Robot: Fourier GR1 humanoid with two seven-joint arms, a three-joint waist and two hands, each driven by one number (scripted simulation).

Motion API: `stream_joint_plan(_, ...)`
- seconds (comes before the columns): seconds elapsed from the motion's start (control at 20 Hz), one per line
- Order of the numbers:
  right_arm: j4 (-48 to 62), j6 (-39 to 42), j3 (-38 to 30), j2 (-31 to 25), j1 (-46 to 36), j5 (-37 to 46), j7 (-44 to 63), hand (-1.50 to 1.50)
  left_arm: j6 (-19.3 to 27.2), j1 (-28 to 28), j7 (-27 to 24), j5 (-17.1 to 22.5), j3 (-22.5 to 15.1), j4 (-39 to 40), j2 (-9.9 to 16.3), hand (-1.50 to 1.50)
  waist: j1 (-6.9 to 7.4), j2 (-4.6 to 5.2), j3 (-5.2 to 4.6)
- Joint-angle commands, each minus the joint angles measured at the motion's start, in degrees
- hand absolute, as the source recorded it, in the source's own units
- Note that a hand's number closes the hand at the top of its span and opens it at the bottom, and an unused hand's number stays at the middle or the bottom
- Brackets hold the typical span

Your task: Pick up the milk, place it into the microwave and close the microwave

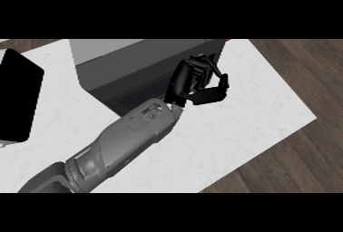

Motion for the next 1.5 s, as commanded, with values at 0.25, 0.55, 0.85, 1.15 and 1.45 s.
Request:
stream_joint_plan(0.25,0.5,0.7,-1.0,-1.4,-1.6,-3.1,1.2,-1.5,-0.1,-4.7,0.4,0.4,-1.3,2.9,-3.3,1.5,-1.62,0.76,0.19)
stream_joint_plan(0.55,0.8,-0.5,-3.8,-2.2,-0.8,-4.7,1.7,-1.5,8.3,-2.0,1.2,4.3,5.3,9.0,-3.5,1.5,2.74,0.36,0.05)
stream_joint_plan(0.85,0.3,-1.2,-5.8,-2.9,-0.2,-5.9,2.0,-1.5,4.7,-2.3,1.3,5.5,2.5,11.4,-1.6,1.5,5.63,0.44,-0.03)
stream_joint_plan(1.15,-1.0,-2.4,-8.0,-3.6,0.5,-6.5,2.4,-1.5,0.4,-2.4,1.7,7.0,0.0,13.1,0.8,1.5,7.45,0.82,-0.19)
stream_joint_plan(1.45,-1.4,-2.7,-10.0,-4.0,2.2,-7.6,2.8,-1.5,-1.1,-1.7,0.5,8.5,-0.9,14.1,2.3,-1.5,9.63,0.77,-0.16)
